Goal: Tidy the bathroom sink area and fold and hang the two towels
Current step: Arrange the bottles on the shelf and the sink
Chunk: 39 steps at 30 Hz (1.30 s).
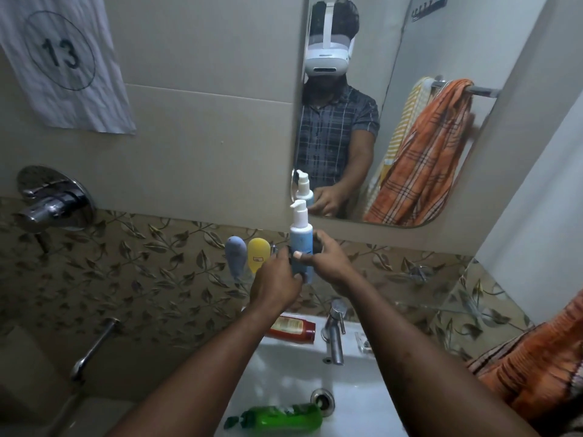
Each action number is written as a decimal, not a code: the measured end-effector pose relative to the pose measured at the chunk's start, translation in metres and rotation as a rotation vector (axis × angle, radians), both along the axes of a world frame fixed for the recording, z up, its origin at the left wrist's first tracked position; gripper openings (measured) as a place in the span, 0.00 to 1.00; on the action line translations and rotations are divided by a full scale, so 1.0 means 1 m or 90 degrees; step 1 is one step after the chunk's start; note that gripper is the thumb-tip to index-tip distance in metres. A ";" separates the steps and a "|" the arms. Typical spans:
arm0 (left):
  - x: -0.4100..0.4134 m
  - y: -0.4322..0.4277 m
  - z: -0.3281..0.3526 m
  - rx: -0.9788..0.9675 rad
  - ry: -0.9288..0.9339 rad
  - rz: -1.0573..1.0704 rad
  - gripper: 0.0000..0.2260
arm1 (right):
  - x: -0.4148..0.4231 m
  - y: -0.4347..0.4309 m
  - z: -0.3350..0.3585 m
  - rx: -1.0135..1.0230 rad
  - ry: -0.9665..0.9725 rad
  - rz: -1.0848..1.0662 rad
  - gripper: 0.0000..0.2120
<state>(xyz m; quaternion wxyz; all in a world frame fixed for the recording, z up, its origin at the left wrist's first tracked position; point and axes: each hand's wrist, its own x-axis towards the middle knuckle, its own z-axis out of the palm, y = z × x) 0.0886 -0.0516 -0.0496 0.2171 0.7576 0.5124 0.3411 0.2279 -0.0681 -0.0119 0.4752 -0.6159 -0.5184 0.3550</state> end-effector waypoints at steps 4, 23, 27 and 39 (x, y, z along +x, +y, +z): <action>-0.016 -0.005 -0.007 0.021 0.034 0.051 0.12 | -0.009 0.002 -0.015 0.017 0.023 0.016 0.24; -0.039 -0.016 -0.027 0.025 0.082 0.069 0.05 | -0.027 0.012 -0.034 0.006 -0.110 -0.025 0.32; -0.042 -0.017 -0.032 0.028 0.116 0.061 0.05 | -0.026 0.013 -0.037 0.010 -0.109 -0.015 0.32; -0.041 -0.014 -0.041 0.006 0.127 0.045 0.04 | -0.023 0.011 -0.039 0.006 -0.107 0.006 0.34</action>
